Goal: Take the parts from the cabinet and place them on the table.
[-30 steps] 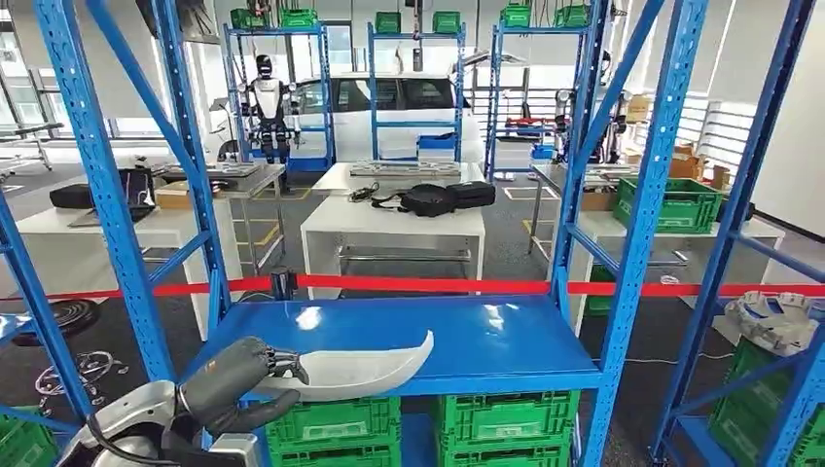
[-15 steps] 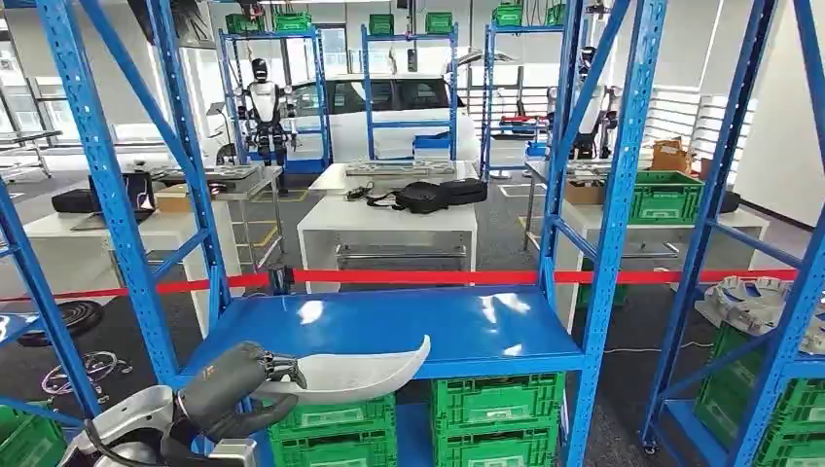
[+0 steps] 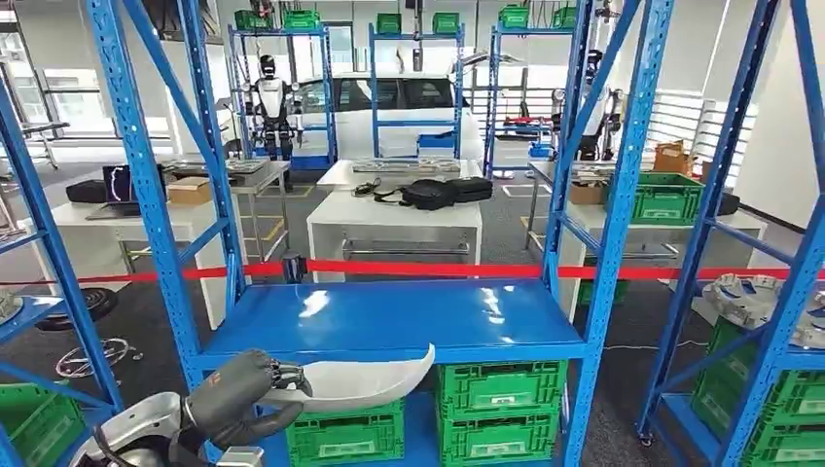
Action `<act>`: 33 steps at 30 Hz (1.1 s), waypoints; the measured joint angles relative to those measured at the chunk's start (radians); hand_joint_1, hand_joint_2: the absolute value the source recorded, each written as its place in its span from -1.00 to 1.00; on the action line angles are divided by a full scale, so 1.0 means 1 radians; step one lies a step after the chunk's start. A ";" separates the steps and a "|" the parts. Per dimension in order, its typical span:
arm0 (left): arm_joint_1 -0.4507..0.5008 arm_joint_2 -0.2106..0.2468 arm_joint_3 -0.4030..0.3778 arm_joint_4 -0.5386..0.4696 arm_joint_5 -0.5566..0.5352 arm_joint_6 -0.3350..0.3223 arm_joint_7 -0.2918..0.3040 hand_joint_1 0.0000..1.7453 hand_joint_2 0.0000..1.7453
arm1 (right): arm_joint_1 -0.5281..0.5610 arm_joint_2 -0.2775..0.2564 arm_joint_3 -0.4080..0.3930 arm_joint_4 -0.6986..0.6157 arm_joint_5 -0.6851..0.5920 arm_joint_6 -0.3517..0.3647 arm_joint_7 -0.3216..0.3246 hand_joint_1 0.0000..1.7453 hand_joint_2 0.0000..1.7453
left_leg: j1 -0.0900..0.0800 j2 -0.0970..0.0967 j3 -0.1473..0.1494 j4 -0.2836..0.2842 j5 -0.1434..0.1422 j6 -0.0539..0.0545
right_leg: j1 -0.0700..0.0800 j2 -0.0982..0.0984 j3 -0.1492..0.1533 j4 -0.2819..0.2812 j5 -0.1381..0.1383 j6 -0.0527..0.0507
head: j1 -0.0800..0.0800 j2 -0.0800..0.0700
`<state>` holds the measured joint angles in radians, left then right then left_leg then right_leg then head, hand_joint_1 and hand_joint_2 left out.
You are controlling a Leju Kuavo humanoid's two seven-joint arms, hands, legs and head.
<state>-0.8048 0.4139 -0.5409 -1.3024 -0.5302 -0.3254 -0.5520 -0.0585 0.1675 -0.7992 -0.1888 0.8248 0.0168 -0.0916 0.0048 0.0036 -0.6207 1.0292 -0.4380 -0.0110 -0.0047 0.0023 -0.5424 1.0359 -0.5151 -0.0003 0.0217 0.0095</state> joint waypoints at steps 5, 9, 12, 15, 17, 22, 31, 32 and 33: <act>0.007 0.000 0.009 -0.008 0.024 -0.002 -0.030 1.00 1.00 | 0.002 0.000 -0.002 0.000 0.006 0.003 -0.001 -1.00 -1.00 | -0.002 -0.001 -0.009 -0.013 0.009 0.007 | -0.001 -0.001 -0.006 -0.015 0.005 -0.009 | -0.002 0.000; 0.012 0.000 0.011 -0.011 0.034 -0.019 -0.033 1.00 1.00 | 0.002 0.000 -0.006 0.000 0.006 0.003 -0.001 -1.00 -1.00 | -0.001 -0.002 -0.008 -0.023 0.034 -0.010 | -0.001 -0.001 -0.019 -0.013 0.018 -0.015 | -0.002 0.000; 0.013 0.000 0.013 -0.011 0.035 -0.027 -0.033 1.00 1.00 | 0.003 0.000 -0.007 0.000 0.007 0.003 -0.006 -1.00 -1.00 | -0.001 -0.002 -0.009 -0.025 0.037 -0.014 | 0.000 -0.001 -0.022 -0.012 0.019 -0.018 | -0.002 0.000; 0.013 0.000 0.015 -0.011 0.029 -0.028 -0.036 1.00 1.00 | 0.002 0.000 -0.009 0.000 0.005 0.014 -0.024 -1.00 -1.00 | -0.001 -0.002 -0.010 -0.025 0.037 -0.014 | 0.000 -0.001 -0.022 -0.012 0.019 -0.018 | -0.002 0.000; 0.013 0.000 0.015 -0.009 0.027 -0.028 -0.042 1.00 1.00 | 0.002 0.000 -0.009 0.000 0.005 0.016 -0.032 -1.00 -1.00 | -0.001 -0.002 -0.010 -0.025 0.038 -0.015 | 0.000 -0.001 -0.023 -0.012 0.019 -0.018 | -0.002 0.000; 0.016 0.000 0.015 0.002 0.015 -0.028 -0.054 1.00 1.00 | 0.003 0.000 -0.010 0.000 0.010 0.016 -0.042 -1.00 -1.00 | -0.001 -0.002 -0.013 -0.024 0.038 -0.015 | 0.000 -0.001 -0.024 -0.012 0.021 -0.016 | -0.002 0.000; 0.016 -0.001 0.015 0.008 0.012 -0.028 -0.055 1.00 1.00 | 0.003 0.000 -0.010 0.000 0.010 0.016 -0.046 -1.00 -1.00 | -0.002 -0.002 -0.016 -0.021 0.038 -0.015 | -0.001 -0.001 -0.026 -0.012 0.022 -0.013 | -0.002 0.000; 0.016 -0.001 0.015 0.008 0.012 -0.028 -0.055 1.00 1.00 | 0.003 0.000 -0.010 0.000 0.010 0.016 -0.045 -1.00 -1.00 | -0.002 -0.002 -0.016 -0.021 0.038 -0.015 | -0.001 -0.001 -0.026 -0.012 0.022 -0.013 | -0.002 0.000; 0.016 -0.001 0.015 0.008 0.012 -0.028 -0.055 1.00 1.00 | 0.003 0.000 -0.010 0.000 0.010 0.016 -0.045 -1.00 -1.00 | -0.002 -0.002 -0.016 -0.021 0.038 -0.015 | -0.001 -0.001 -0.026 -0.012 0.022 -0.013 | -0.002 0.000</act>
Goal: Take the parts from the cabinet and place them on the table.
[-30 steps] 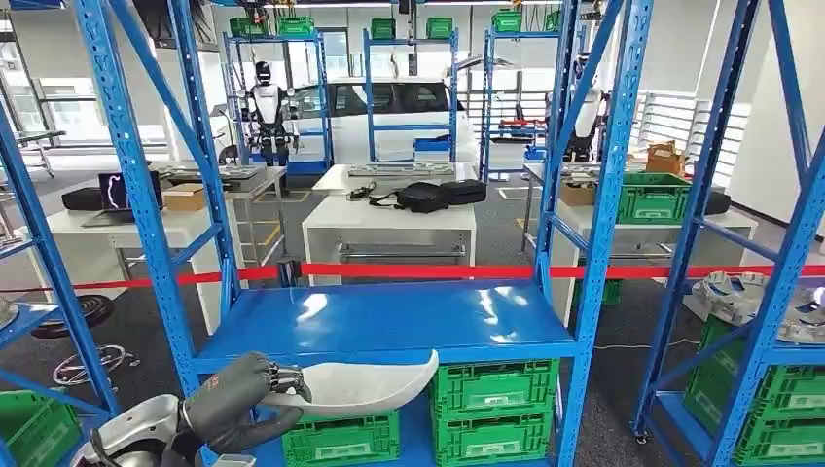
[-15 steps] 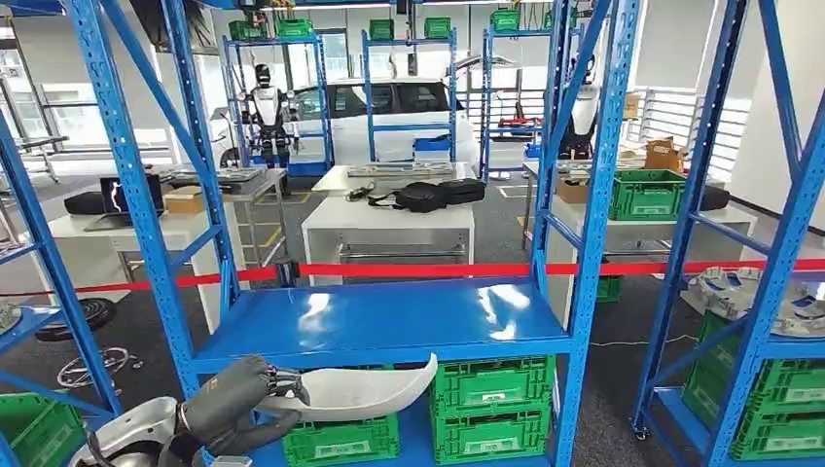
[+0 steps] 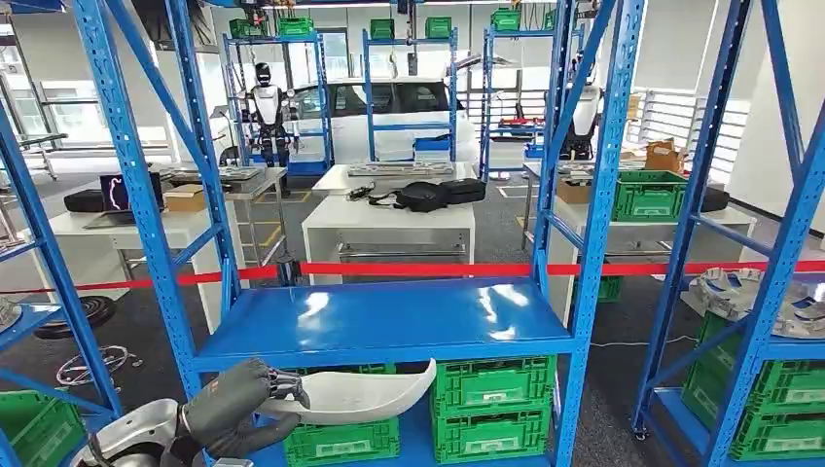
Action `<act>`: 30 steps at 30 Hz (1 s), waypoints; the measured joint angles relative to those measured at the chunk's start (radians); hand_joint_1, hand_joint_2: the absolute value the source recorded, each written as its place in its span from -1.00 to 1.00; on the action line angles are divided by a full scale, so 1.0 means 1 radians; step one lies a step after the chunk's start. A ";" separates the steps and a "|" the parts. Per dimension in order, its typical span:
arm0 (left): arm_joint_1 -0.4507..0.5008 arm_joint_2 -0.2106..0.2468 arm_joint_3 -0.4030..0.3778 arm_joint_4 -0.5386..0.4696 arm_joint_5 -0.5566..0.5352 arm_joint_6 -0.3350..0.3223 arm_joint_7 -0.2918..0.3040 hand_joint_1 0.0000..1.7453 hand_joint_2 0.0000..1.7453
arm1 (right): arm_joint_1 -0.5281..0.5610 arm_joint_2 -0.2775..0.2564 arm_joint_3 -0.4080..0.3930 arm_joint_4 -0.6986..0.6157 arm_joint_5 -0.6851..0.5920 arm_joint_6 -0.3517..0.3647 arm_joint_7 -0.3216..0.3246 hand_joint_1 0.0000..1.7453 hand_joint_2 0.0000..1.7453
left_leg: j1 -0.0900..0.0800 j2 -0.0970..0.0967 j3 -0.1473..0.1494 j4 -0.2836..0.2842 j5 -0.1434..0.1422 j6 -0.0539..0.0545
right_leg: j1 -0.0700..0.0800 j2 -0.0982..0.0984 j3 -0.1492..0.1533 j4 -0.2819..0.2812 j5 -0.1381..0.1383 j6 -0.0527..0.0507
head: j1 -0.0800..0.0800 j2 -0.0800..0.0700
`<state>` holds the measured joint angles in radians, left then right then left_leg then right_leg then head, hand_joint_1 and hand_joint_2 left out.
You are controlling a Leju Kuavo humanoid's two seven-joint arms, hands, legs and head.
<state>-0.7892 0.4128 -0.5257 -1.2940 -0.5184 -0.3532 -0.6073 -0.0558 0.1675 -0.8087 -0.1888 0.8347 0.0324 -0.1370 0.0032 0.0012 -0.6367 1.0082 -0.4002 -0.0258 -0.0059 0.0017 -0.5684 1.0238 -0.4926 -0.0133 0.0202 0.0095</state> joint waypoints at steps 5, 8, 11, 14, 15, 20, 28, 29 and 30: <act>0.000 0.000 0.000 0.000 0.000 0.000 0.000 1.00 1.00 | 0.000 0.000 0.000 0.000 0.000 0.000 0.000 -1.00 -1.00 | 0.000 0.000 0.000 0.000 0.000 0.000 | 0.000 0.000 0.000 0.000 0.000 0.000 | 0.000 0.000; 0.000 0.000 0.000 0.001 -0.001 0.001 0.000 1.00 1.00 | 0.000 0.000 0.000 0.000 0.001 -0.004 -0.003 -1.00 -1.00 | -0.002 0.000 -0.004 0.007 -0.003 0.008 | -0.003 0.000 -0.001 0.000 0.002 0.005 | 0.000 0.000; 0.000 0.000 0.000 0.003 -0.005 0.005 -0.001 1.00 1.00 | 0.000 0.000 0.000 0.000 0.002 -0.012 -0.006 -1.00 -1.00 | -0.003 -0.001 -0.007 0.011 -0.006 0.014 | -0.004 0.000 -0.001 0.000 0.002 0.009 | 0.000 0.000; 0.001 0.001 0.000 0.003 -0.019 0.013 -0.001 1.00 1.00 | 0.000 0.000 0.000 0.000 0.002 -0.013 -0.006 -1.00 -1.00 | -0.002 -0.005 -0.002 -0.008 0.002 0.027 | 0.001 -0.005 0.005 -0.010 0.003 0.020 | 0.000 0.000; 0.003 0.000 0.000 0.003 -0.020 0.014 -0.001 1.00 1.00 | 0.000 0.000 -0.001 0.000 0.002 -0.013 -0.006 -1.00 -1.00 | 0.006 -0.007 0.005 -0.020 0.012 0.027 | -0.003 -0.002 0.002 0.006 -0.008 0.023 | 0.000 0.000; 0.023 -0.005 0.000 0.008 -0.036 0.036 -0.008 1.00 1.00 | 0.003 0.000 -0.007 0.000 0.002 -0.014 -0.006 -1.00 -1.00 | 0.012 -0.029 -0.013 -0.019 0.022 0.030 | -0.011 -0.001 -0.125 0.291 -0.157 0.037 | 0.003 0.000; 0.043 -0.002 0.004 0.007 -0.055 0.046 -0.007 1.00 1.00 | 0.005 0.000 -0.008 0.002 0.015 -0.005 0.014 -1.00 -1.00 | 0.020 -0.097 -0.048 0.005 0.043 -0.026 | -0.012 0.037 0.016 0.029 -0.040 0.009 | 0.001 0.000; 0.047 0.006 0.006 0.007 -0.056 0.045 -0.006 1.00 1.00 | 0.005 0.001 -0.008 0.002 0.018 -0.005 0.016 -1.00 -1.00 | 0.022 -0.106 -0.053 0.003 0.049 -0.032 | -0.022 0.026 0.014 0.023 -0.032 -0.003 | 0.001 0.000; 0.052 0.013 0.010 0.007 -0.055 0.041 -0.006 1.00 1.00 | 0.003 0.001 -0.008 0.002 0.022 -0.005 0.019 -1.00 -1.00 | 0.020 -0.075 -0.065 0.017 0.035 -0.032 | -0.022 0.012 0.011 0.023 -0.027 -0.011 | -0.001 0.000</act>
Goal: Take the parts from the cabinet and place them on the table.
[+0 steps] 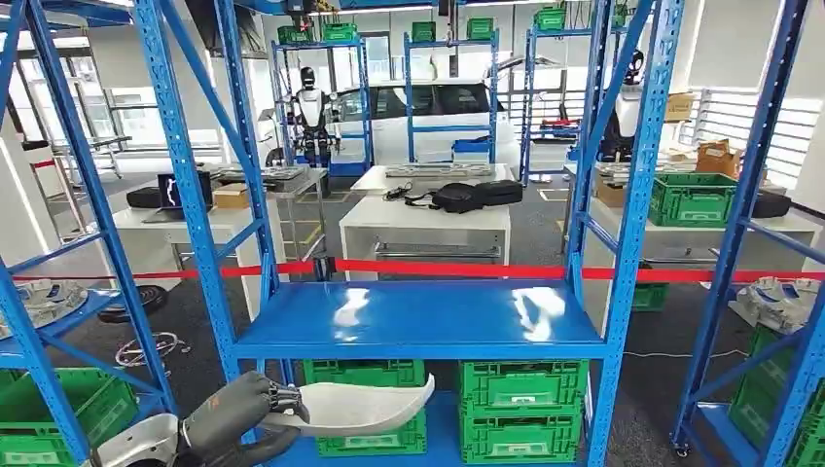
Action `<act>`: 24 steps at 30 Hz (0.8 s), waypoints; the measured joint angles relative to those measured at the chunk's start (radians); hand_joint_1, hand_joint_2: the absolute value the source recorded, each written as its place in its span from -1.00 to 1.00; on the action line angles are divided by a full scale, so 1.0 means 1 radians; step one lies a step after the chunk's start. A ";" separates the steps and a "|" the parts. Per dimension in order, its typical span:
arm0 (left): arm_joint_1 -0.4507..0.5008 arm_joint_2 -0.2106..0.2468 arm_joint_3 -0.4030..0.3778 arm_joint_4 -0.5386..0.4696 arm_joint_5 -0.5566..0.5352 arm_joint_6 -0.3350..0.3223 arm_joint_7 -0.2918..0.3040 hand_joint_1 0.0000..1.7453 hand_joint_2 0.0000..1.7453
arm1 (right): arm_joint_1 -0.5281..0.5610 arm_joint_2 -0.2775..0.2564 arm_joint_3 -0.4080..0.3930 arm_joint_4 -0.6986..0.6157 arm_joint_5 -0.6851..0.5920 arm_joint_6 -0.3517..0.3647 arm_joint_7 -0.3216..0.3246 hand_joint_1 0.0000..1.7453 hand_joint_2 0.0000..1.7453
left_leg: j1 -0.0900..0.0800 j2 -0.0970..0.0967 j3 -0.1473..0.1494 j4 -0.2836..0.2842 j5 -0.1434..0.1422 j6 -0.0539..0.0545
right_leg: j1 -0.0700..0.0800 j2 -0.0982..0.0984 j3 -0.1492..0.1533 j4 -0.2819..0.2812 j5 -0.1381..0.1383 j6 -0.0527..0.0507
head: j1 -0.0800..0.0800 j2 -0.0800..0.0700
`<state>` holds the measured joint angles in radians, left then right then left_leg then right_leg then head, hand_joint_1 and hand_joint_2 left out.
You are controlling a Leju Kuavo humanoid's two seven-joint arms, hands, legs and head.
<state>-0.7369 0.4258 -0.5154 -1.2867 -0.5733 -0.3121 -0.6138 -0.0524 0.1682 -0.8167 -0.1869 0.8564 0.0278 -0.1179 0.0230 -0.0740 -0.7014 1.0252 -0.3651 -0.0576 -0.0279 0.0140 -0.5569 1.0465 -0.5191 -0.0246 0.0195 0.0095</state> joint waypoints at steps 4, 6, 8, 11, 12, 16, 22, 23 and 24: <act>0.004 0.005 0.011 0.003 0.008 -0.024 -0.007 1.00 1.00 | 0.010 -0.001 0.000 0.000 0.009 -0.002 0.008 -1.00 -1.00 | -0.004 0.064 -0.104 0.280 -0.162 -0.004 | 0.011 -0.045 -0.015 0.000 0.007 -0.013 | -0.006 0.000; 0.014 0.008 0.011 0.010 0.008 -0.028 -0.013 1.00 1.00 | 0.012 -0.001 0.000 0.000 0.011 -0.005 0.000 -1.00 -1.00 | -0.004 0.068 -0.083 0.287 -0.156 0.000 | 0.015 -0.072 -0.019 0.001 0.008 -0.014 | -0.007 0.000; 0.015 0.014 0.011 0.015 0.008 -0.029 -0.016 1.00 1.00 | 0.012 -0.001 0.000 0.000 0.011 -0.005 -0.005 -1.00 -1.00 | -0.008 0.088 0.030 0.122 -0.096 0.012 | 0.019 -0.098 -0.017 0.001 0.008 -0.013 | -0.007 0.000; 0.011 0.017 0.013 0.016 0.011 -0.029 -0.022 1.00 1.00 | 0.011 -0.003 0.000 0.000 0.011 -0.007 -0.009 -1.00 -1.00 | -0.029 0.142 0.094 0.012 -0.094 0.037 | 0.027 -0.126 -0.014 0.001 0.005 -0.001 | -0.006 0.000; 0.010 0.021 0.013 0.020 0.017 -0.029 -0.030 1.00 1.00 | 0.010 -0.003 0.000 0.000 0.011 -0.011 -0.012 -1.00 -1.00 | -0.031 0.127 0.090 0.013 -0.092 0.040 | 0.026 -0.140 -0.011 -0.001 0.005 0.004 | -0.006 0.000; -0.017 0.023 0.011 0.042 0.024 -0.026 -0.045 1.00 1.00 | 0.006 -0.017 0.000 0.000 0.024 -0.024 -0.024 -1.00 -1.00 | -0.015 0.085 0.091 -0.006 -0.076 0.062 | 0.020 -0.049 -0.025 0.044 -0.035 0.027 | -0.005 0.000; -0.036 0.013 0.000 0.070 0.062 -0.029 -0.053 1.00 1.00 | 0.014 -0.060 -0.027 0.000 -0.018 -0.054 -0.008 -1.00 -1.00 | -0.014 0.008 0.080 0.003 -0.072 0.065 | 0.018 -0.012 -0.112 0.210 -0.062 0.029 | 0.000 0.000; -0.042 0.013 -0.002 0.073 0.067 -0.026 -0.053 1.00 1.00 | 0.014 -0.067 -0.031 0.000 -0.019 -0.055 -0.013 -1.00 -1.00 | -0.013 -0.006 0.080 0.006 -0.073 0.062 | 0.015 -0.003 -0.067 0.116 -0.013 0.028 | 0.000 0.000; -0.045 0.013 -0.003 0.076 0.073 -0.019 -0.053 1.00 1.00 | 0.014 -0.074 -0.035 0.000 -0.019 -0.056 -0.020 -1.00 -1.00 | -0.012 -0.016 0.079 0.010 -0.074 0.058 | 0.010 0.033 -0.026 0.030 0.021 0.030 | 0.000 0.000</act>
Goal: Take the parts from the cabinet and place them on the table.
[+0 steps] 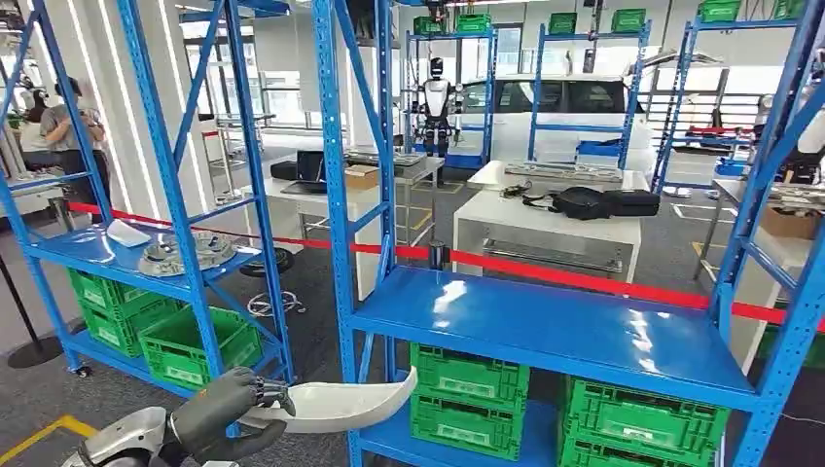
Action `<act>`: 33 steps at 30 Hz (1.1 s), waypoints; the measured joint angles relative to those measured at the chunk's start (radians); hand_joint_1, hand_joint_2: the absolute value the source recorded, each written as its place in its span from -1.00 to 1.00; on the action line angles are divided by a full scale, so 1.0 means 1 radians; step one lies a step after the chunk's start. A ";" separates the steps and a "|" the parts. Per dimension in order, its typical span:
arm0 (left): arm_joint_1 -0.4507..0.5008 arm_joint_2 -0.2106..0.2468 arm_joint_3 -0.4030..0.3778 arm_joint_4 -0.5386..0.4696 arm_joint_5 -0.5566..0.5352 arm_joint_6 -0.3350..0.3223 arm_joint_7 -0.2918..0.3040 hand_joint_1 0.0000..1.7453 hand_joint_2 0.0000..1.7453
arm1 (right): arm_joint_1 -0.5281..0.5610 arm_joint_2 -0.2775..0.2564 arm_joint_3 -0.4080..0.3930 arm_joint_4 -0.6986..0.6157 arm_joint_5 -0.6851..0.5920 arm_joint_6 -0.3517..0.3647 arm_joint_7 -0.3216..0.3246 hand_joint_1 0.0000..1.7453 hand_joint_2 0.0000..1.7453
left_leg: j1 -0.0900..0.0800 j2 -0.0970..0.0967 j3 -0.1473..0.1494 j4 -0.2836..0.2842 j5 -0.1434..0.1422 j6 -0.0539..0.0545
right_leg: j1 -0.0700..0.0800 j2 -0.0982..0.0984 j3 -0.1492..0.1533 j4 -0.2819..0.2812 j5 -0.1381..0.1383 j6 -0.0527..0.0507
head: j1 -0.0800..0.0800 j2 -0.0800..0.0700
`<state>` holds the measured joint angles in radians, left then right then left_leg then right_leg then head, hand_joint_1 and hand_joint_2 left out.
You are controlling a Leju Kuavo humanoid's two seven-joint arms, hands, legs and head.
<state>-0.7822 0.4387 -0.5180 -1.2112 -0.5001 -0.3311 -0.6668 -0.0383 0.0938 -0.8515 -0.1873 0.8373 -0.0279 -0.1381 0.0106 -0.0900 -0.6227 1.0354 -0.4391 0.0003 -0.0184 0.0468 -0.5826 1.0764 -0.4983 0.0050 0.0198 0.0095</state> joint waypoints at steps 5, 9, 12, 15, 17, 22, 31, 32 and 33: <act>0.015 0.007 -0.007 -0.001 -0.001 0.053 -0.010 1.00 1.00 | 0.003 -0.032 -0.012 0.000 0.011 -0.014 -0.045 -1.00 -1.00 | 0.000 -0.059 -0.017 -0.009 0.018 -0.038 | -0.003 0.001 0.008 -0.031 -0.006 -0.020 | 0.000 0.000; 0.012 0.005 -0.019 -0.002 -0.003 0.055 -0.004 1.00 1.00 | 0.009 -0.057 -0.015 -0.004 0.019 -0.026 -0.066 -1.00 -1.00 | -0.003 0.074 -0.113 0.190 -0.093 -0.050 | -0.001 -0.057 0.011 -0.039 -0.003 -0.038 | -0.006 0.000; 0.019 0.012 -0.029 -0.013 0.019 0.040 0.007 1.00 1.00 | 0.011 -0.069 -0.021 -0.004 0.029 -0.028 -0.056 -1.00 -1.00 | 0.000 0.085 -0.152 0.287 -0.107 -0.051 | 0.002 -0.099 0.012 -0.039 -0.006 -0.041 | -0.006 0.000; 0.009 0.013 -0.034 -0.034 0.021 0.033 0.016 1.00 1.00 | 0.010 -0.071 -0.026 -0.004 0.030 -0.029 -0.040 -1.00 -1.00 | -0.005 0.127 -0.017 0.048 0.001 -0.038 | 0.004 -0.138 0.022 -0.039 -0.013 -0.035 | -0.006 0.000; 0.000 0.010 -0.037 -0.043 0.022 0.032 0.019 1.00 1.00 | 0.010 -0.071 -0.029 -0.004 0.031 -0.029 -0.037 -1.00 -1.00 | -0.022 0.164 0.010 -0.005 -0.010 -0.021 | 0.013 -0.159 0.023 -0.036 -0.019 -0.024 | -0.005 0.000; -0.013 0.010 -0.038 -0.052 0.034 0.038 0.020 1.00 1.00 | 0.013 -0.071 -0.031 -0.004 0.034 -0.026 -0.022 -1.00 -1.00 | -0.010 0.102 0.011 -0.022 0.002 0.006 | 0.006 -0.103 0.019 -0.001 -0.055 0.000 | -0.004 0.000; -0.043 0.004 -0.040 -0.050 0.060 0.040 0.010 1.00 1.00 | 0.040 -0.067 -0.038 -0.004 0.037 -0.027 0.009 -1.00 -1.00 | -0.004 -0.010 -0.001 0.003 -0.005 -0.010 | -0.016 0.057 -0.003 -0.018 -0.012 0.015 | 0.000 0.000; -0.045 0.004 -0.040 -0.050 0.061 0.043 0.011 1.00 1.00 | 0.039 -0.066 -0.038 -0.004 0.037 -0.026 0.012 -1.00 -1.00 | -0.005 -0.027 -0.006 0.006 -0.004 -0.018 | -0.011 0.036 -0.004 -0.018 -0.008 0.008 | -0.001 0.000; -0.045 0.004 -0.040 -0.050 0.063 0.045 0.010 1.00 1.00 | 0.039 -0.066 -0.038 -0.004 0.037 -0.026 0.014 -1.00 -1.00 | -0.003 -0.037 -0.008 0.001 -0.001 -0.026 | -0.007 0.023 -0.004 -0.017 -0.010 0.002 | -0.001 0.000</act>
<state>-0.8268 0.4429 -0.5581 -1.2608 -0.4372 -0.2861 -0.6565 0.0008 0.0275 -0.8892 -0.1911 0.8747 -0.0538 -0.1240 0.0072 -0.1269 -0.6311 1.0361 -0.4396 -0.0254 -0.0255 0.0700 -0.5865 1.0596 -0.5084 0.0070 0.0187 0.0095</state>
